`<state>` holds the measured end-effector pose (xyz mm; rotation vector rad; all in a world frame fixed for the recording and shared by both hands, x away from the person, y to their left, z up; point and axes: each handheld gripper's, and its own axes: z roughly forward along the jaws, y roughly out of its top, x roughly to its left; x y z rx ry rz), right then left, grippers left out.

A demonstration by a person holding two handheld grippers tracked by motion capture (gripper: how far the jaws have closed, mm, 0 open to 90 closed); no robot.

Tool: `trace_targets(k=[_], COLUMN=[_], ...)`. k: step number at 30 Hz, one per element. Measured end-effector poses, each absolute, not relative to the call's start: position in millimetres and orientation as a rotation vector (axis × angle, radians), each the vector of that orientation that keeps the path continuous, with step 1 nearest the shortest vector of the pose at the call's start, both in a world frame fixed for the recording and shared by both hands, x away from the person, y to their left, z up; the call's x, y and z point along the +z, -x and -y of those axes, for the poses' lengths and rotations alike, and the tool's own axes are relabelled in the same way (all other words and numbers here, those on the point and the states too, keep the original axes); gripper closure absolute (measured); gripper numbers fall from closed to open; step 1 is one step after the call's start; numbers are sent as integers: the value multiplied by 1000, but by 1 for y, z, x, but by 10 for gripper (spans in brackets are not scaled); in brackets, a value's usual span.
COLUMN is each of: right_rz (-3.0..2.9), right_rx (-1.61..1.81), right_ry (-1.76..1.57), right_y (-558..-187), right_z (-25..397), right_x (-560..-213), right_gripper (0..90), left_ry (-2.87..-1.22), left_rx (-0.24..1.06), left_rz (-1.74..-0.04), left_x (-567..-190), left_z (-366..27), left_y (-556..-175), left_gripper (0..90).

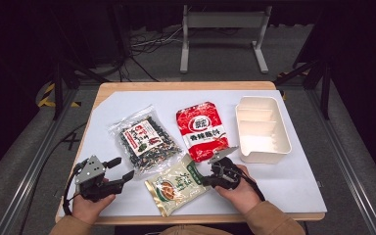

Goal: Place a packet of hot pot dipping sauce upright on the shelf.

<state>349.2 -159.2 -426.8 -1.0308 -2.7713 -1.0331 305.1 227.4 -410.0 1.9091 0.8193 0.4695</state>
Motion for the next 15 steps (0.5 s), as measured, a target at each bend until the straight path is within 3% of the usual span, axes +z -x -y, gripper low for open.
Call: trace_targets(k=[15], right_rz=[2739], right_rx=[-1166], right_ry=[1008], right_y=[-344], right_z=[162], right_x=[-398], right_gripper=[900], left_ry=[-1900], left_rx=[475], left_rz=[-835], left_x=[-410], left_z=[-230], left_y=[-305], left_gripper=[351])
